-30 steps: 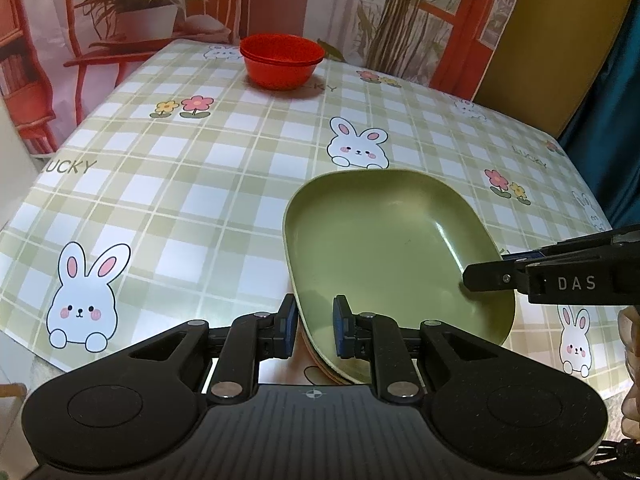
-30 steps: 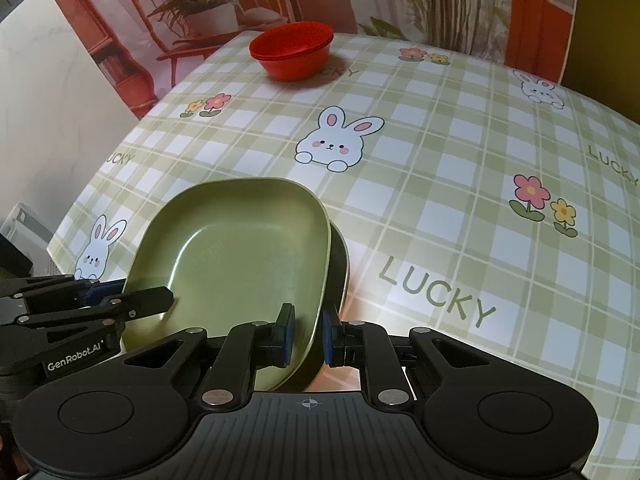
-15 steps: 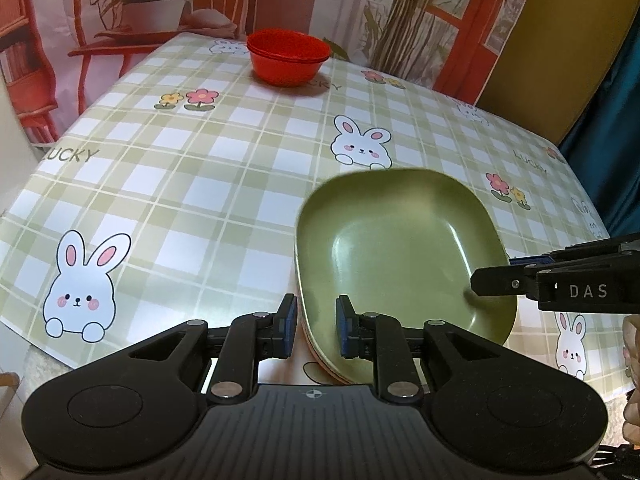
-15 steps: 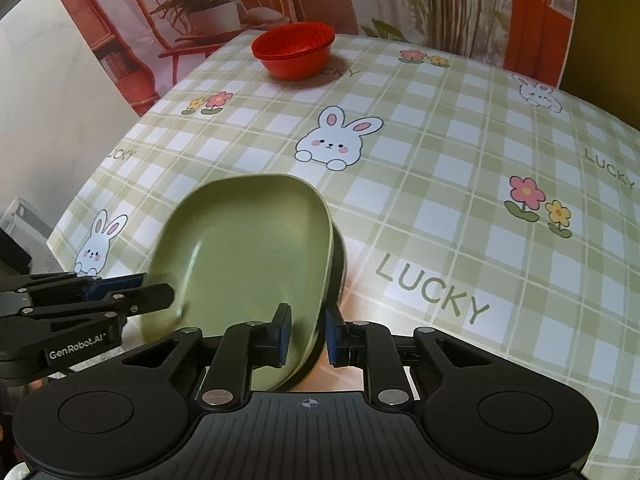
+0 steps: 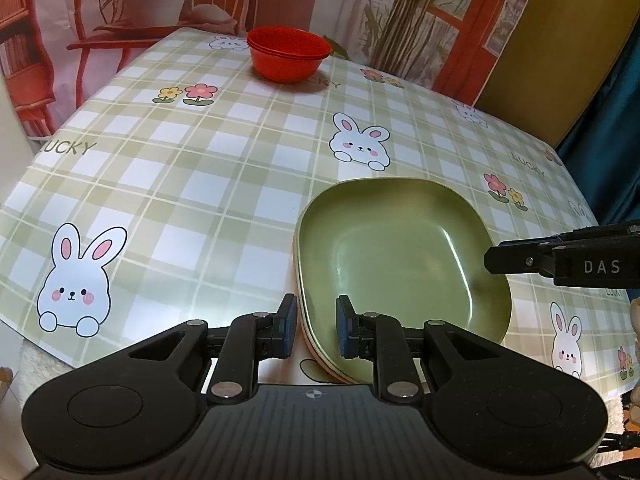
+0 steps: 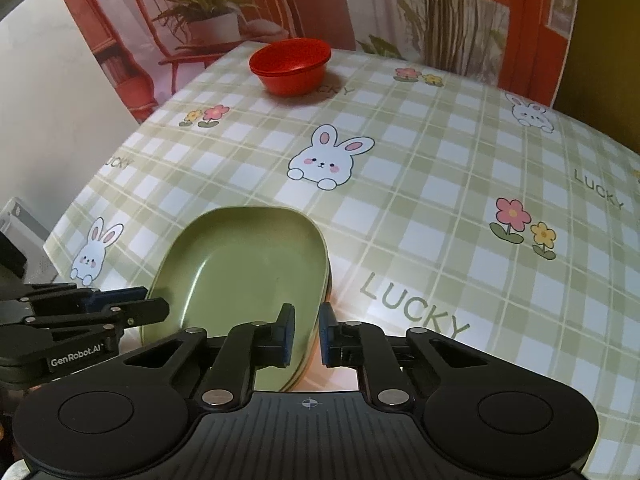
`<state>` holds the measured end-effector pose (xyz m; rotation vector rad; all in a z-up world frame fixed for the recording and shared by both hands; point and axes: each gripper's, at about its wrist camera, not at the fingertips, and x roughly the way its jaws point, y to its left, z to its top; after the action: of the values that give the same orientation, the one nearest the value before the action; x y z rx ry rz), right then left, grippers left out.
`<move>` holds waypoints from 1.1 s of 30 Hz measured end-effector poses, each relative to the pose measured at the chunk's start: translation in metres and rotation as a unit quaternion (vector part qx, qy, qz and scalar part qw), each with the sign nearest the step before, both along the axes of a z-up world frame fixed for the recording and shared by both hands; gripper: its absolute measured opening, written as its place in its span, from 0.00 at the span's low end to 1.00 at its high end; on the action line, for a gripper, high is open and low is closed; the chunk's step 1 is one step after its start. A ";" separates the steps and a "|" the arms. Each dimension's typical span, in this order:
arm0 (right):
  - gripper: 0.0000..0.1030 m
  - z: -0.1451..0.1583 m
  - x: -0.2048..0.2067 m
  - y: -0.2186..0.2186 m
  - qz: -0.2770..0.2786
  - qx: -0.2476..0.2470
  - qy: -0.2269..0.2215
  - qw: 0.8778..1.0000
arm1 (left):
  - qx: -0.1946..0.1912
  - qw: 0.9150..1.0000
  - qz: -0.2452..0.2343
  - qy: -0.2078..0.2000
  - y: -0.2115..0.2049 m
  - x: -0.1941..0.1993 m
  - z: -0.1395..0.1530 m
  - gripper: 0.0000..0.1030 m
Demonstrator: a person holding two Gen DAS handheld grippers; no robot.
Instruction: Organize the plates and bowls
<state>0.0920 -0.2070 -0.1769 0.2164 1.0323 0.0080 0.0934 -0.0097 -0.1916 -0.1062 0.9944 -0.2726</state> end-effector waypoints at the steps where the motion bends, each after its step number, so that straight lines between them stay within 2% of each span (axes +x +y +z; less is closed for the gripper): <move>1: 0.06 -0.002 0.000 -0.001 -0.002 0.001 0.001 1.000 | 0.000 1.000 0.000 0.000 0.000 0.000 0.000 0.21; 11: 0.03 -0.013 0.000 -0.004 -0.013 0.016 0.011 1.000 | -0.002 1.000 -0.001 0.003 0.000 0.001 -0.002 0.21; 16: 0.10 -0.009 0.000 -0.001 -0.009 0.017 0.011 1.000 | -0.003 1.000 0.001 0.002 0.001 0.001 -0.002 0.21; 21: 0.13 0.000 -0.001 0.004 -0.007 0.007 0.004 1.000 | -0.011 1.000 0.003 -0.005 0.005 0.001 0.002 0.21; 27: 0.16 0.030 -0.001 0.007 0.002 0.004 -0.025 1.000 | -0.028 0.999 0.009 -0.037 0.019 0.006 0.029 0.21; 33: 0.16 0.067 0.009 0.009 0.009 0.003 -0.066 0.998 | -0.058 0.994 0.023 -0.090 0.041 0.012 0.077 0.21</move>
<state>0.1007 -0.1978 -0.1103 0.2085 0.9030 0.0417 0.1056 0.0316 -0.1143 -0.2069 0.7958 -0.2925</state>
